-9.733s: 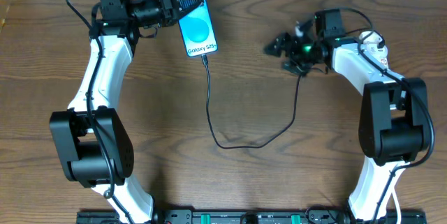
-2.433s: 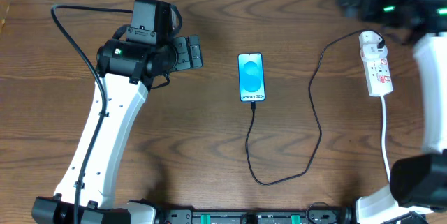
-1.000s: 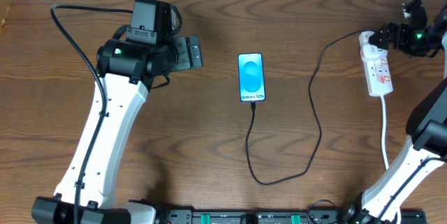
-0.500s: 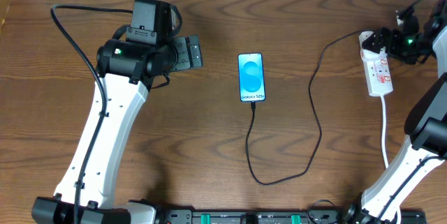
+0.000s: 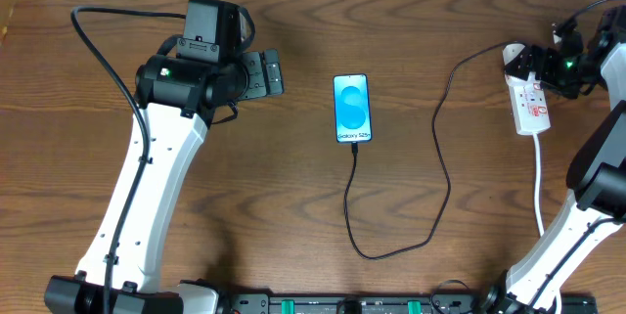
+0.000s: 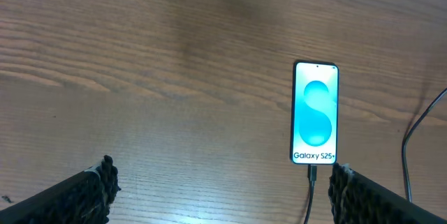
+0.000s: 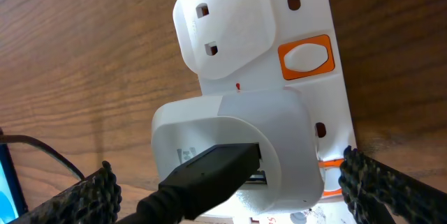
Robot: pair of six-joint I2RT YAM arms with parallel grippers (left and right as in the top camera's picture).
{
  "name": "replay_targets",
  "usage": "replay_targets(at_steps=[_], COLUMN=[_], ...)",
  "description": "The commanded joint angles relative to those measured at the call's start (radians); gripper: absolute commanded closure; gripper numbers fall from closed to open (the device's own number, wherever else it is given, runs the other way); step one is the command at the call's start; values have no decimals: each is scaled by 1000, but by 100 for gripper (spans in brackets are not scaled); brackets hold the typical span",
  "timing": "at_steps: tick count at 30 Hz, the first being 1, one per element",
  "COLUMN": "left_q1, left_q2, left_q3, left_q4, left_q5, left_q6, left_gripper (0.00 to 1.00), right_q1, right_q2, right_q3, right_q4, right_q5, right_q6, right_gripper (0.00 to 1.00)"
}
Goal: Plug charger to phone and switch on socket
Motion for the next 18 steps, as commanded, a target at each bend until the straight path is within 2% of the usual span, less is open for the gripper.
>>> replay_targets(at_steps=[1,18], left_q1=[-1,-1], left_q2=[0,0], left_q3=[9,9], left_q4=[-3,-3], left_q5=[-10,-9], left_q6=[13,13], left_gripper=[2,2], right_q1=[6,18], right_q2=[6,6], right_q3=[-12,-12], right_q4=[-2,-8], right_q5=[-11,-56], right_q6=[36,55], right_gripper=[1,1])
